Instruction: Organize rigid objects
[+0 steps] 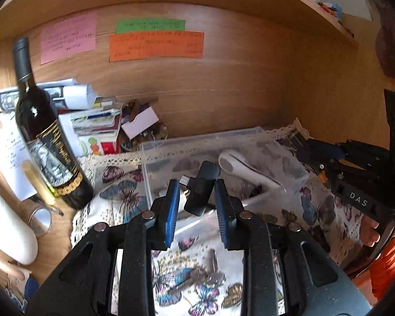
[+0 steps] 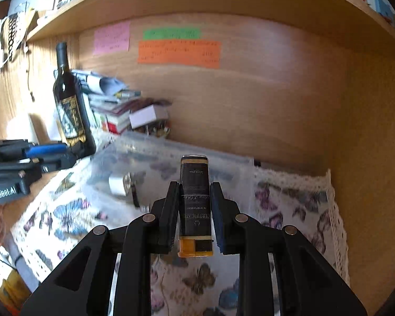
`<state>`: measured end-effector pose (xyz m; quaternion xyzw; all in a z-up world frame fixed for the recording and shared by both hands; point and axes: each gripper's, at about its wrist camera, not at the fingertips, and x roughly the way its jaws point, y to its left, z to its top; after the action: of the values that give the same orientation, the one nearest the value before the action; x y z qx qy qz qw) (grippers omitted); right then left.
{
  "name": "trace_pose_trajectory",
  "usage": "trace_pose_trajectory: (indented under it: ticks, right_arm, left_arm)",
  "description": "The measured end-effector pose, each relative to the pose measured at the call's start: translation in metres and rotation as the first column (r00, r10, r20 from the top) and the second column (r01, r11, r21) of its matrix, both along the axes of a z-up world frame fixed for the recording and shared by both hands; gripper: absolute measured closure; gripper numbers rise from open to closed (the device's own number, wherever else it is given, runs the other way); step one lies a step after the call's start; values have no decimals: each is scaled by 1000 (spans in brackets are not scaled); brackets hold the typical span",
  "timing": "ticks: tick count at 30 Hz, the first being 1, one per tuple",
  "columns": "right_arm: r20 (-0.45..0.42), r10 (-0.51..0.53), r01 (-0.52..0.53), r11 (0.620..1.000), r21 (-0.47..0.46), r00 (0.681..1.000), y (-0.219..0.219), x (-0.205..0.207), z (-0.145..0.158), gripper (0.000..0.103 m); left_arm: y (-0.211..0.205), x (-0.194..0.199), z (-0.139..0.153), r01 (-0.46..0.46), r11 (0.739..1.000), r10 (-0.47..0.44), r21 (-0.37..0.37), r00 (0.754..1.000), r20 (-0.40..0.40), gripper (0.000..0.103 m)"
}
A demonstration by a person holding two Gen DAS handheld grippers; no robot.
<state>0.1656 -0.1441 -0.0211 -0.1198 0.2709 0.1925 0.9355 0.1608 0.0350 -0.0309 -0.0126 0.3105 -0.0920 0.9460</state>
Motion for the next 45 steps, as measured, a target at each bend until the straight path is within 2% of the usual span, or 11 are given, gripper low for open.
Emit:
trace_pose_trajectory:
  ticks: [6,16,21,28,31,33,37,40,44,45]
  right_arm:
    - [-24,20,-20,1000,13,1000,15,29,0,82]
    - [-159,50,-54,998,-16,986,41,79,-37,82]
    - [-209,51,-62,997,-47,977,50,91,-52,82]
    - [-251,45,-68,994,-84,967,57,95,-66,81]
    - [-242,28,-55,993,-108,970,58,93,-67,81]
    - [-238,35,-60,993,-99,971,56,89,-64,78]
    - [-195,38,-52,997,-62,980,45,76,-46,67]
    - [-161,39,-47,998,-43,986,37,64,-31,65]
    - [-105,50,-53,998,-21,993,25,45,-11,57]
    - [-93,52,-54,998,-20,994,24,42,-8,55]
  left_arm:
    - [-8,31,-8,9,1000,-9,-5,999,-49,76]
    - [-12,81,-50,26,1000,-28,-9,978,-208,76]
    - [-16,94,-64,46,999,-46,-6,966,-254,76]
    - [-21,102,-69,37,999,-35,3,966,-257,76]
    - [-21,102,-67,19,1000,-13,24,970,-243,76]
    - [-21,98,-63,21,999,-15,27,973,-232,73]
    - [-17,83,-49,16,999,-9,34,983,-184,58]
    - [-12,70,-35,20,1000,-16,21,989,-149,51]
    - [-3,48,-17,14,1000,-13,16,995,-94,33]
    - [0,41,-12,12,1000,-10,16,997,-79,32]
